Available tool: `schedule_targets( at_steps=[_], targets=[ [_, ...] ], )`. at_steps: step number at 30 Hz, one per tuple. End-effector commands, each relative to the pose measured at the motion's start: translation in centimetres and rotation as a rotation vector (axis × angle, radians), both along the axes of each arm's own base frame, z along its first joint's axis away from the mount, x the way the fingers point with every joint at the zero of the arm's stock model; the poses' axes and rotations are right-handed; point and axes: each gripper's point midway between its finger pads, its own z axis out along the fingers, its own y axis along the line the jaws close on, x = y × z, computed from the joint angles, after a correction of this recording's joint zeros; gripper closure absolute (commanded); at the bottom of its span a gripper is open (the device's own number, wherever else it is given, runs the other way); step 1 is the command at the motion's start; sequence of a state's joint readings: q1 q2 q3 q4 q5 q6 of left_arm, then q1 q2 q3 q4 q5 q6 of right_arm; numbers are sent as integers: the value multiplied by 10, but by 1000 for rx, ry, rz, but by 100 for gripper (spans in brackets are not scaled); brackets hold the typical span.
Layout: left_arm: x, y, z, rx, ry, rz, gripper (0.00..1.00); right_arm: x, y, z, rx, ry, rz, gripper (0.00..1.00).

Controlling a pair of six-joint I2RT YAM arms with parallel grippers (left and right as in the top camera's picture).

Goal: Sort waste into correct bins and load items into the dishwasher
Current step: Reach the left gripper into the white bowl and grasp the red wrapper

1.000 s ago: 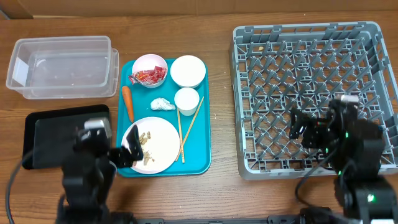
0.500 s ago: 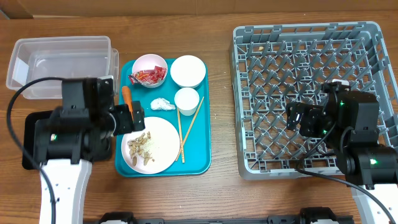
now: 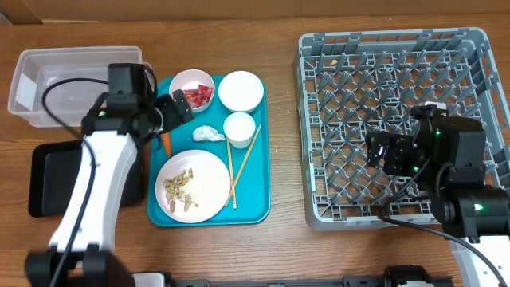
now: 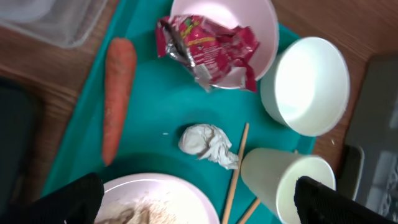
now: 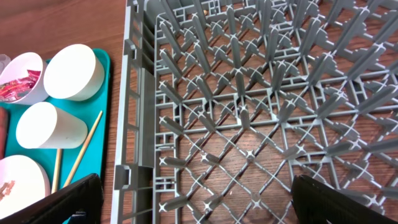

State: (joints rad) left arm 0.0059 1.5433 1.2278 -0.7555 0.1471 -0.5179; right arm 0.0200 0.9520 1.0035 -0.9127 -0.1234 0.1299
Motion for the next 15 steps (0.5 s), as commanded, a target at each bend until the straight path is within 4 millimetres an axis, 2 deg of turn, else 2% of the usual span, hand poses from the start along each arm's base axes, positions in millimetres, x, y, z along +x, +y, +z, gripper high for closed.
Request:
schedule_targets(
  at_steps=[1, 7, 11, 15],
  targets=[
    [17, -4, -19, -76, 39, 113, 1, 3, -1, 15, 0, -41, -1, 0],
    [46, -3, -47, -75, 15, 113, 4, 3, -1, 15, 0, -40, -1, 0],
    [58, -2, -59, -68, -1, 117, 5, 2, -1, 14, 0, -38, -1, 0],
    [67, -2, -71, -69, -6, 117, 10, 2, -1, 14, 0, -38, -1, 0]
  ],
)
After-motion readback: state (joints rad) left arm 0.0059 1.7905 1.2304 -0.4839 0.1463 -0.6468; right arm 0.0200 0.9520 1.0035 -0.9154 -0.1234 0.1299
